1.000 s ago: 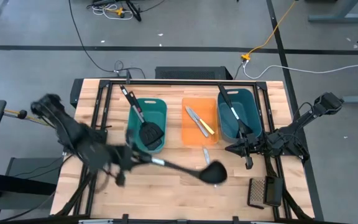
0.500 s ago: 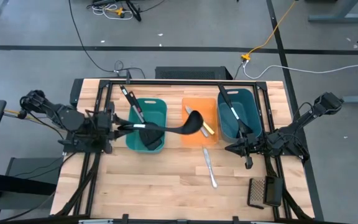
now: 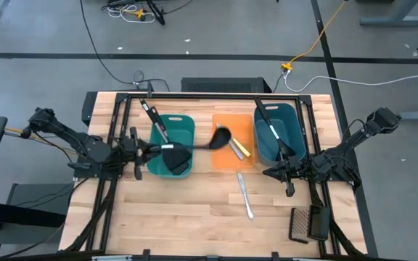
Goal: Pick & Place Kitchen Items
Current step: Put the black serving spoon into the blue bin
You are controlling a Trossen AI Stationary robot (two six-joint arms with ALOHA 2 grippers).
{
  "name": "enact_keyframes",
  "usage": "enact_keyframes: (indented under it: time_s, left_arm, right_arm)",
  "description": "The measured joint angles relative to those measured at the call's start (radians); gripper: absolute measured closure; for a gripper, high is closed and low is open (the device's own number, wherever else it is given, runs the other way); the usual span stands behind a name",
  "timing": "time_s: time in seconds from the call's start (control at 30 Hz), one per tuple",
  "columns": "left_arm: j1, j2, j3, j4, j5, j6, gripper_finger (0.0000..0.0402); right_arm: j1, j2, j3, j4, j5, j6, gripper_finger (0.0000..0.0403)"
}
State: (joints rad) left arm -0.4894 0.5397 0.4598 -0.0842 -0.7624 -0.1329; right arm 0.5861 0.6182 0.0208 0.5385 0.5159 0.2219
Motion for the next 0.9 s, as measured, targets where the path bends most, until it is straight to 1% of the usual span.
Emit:
enact_keyframes:
  time_s: [0.1, 0.2, 0.3, 0.37, 0.47, 0.6, 0.67, 0.8, 0.9]
  left_arm:
    - [0.045, 0.043, 0.020, -0.002, -0.011, 0.023, 0.0300]
    - [0.118, 0.100, 0.073, -0.005, 0.035, 0.096, 0.0301]
    - [0.213, 0.161, 0.155, -0.018, 0.140, 0.170, 0.0301]
    - [0.282, 0.213, 0.223, -0.025, 0.229, 0.221, 0.0303]
    - [0.389, 0.303, 0.348, -0.102, 0.347, 0.287, 0.0305]
    - [0.522, 0.457, 0.519, -0.204, 0.439, 0.381, 0.0307]
    - [0.571, 0.537, 0.597, -0.240, 0.498, 0.440, 0.0308]
    - [0.645, 0.694, 0.747, -0.251, 0.619, 0.581, 0.0313]
    - [0.683, 0.811, 0.860, -0.286, 0.680, 0.695, 0.0319]
  right_arm:
    - [0.000, 0.000, 0.000, 0.000, 0.000, 0.003, 0.0394]
    - [0.000, 0.000, 0.000, 0.000, 0.000, 0.002, 0.0394]
    - [0.000, 0.000, 0.000, -0.002, 0.000, 0.001, 0.0394]
    - [0.000, 0.000, 0.000, -0.003, 0.000, 0.001, 0.0394]
    - [0.000, 0.000, 0.000, -0.003, -0.001, -0.013, 0.0394]
    - [0.000, 0.000, 0.000, -0.001, -0.010, -0.029, 0.0394]
    - [0.000, 0.000, 0.000, -0.001, -0.010, -0.029, 0.0394]
    - [0.000, 0.000, 0.000, 0.001, -0.010, -0.029, 0.0394]
    - [0.000, 0.000, 0.000, 0.002, -0.010, -0.029, 0.0394]
